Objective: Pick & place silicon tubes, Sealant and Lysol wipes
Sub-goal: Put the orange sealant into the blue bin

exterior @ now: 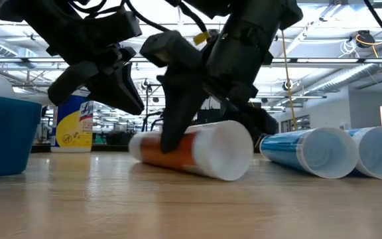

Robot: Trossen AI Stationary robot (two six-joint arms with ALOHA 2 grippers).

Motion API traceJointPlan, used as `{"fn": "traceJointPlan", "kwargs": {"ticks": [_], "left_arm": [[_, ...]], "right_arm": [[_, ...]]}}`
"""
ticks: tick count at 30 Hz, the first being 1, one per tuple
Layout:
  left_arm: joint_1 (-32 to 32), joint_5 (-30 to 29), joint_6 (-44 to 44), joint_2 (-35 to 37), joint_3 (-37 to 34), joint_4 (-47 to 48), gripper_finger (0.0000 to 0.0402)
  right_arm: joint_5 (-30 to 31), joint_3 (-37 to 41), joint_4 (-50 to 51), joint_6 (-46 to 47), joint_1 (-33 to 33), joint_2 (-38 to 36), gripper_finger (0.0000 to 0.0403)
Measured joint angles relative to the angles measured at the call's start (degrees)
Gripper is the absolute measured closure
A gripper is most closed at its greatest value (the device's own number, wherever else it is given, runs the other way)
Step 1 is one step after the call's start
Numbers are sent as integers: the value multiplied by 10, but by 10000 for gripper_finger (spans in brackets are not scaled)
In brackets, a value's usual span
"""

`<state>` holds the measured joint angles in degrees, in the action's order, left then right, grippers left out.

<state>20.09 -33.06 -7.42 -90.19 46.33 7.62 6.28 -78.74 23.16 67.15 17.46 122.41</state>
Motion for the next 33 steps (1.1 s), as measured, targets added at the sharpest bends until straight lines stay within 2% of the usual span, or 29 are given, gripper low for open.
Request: {"fn": "traceJointPlan", "kwargs": {"ticks": [3,4,7,10,13,17,19,21,25,29,31,33], "left_arm": [[-5,0,5,0,0,-2,339],[-6,0,8,0,0,-2,339],[-5,0,21,0,0,-2,339],[-6,0,26,0,0,-1,339],[-5,0,26,0,0,2,339],[-2,-2,31,12,0,2,339],[-3,5,29,25,-1,2,339],[-8,25,14,45,-4,-6,339],[-37,58,-34,104,-17,11,339],[-99,87,-47,188,-31,15,339],[-135,141,-47,226,-51,-11,339],[-171,230,-55,262,-83,-63,339]], "right_arm": [[28,1,-6,-12,0,10,192],[37,0,-16,-24,0,12,200],[77,1,-30,-72,3,1,200],[143,2,-22,-147,4,-27,200],[221,7,47,-207,2,-64,200],[317,21,111,-234,-9,-115,200],[367,45,99,-249,-15,-145,200],[390,85,37,-289,-26,-162,200],[383,180,-126,-393,-67,-211,200],[316,270,-304,-455,-127,-258,200],[259,314,-382,-492,-151,-271,200],[206,340,-490,-517,-167,-280,201]]}}
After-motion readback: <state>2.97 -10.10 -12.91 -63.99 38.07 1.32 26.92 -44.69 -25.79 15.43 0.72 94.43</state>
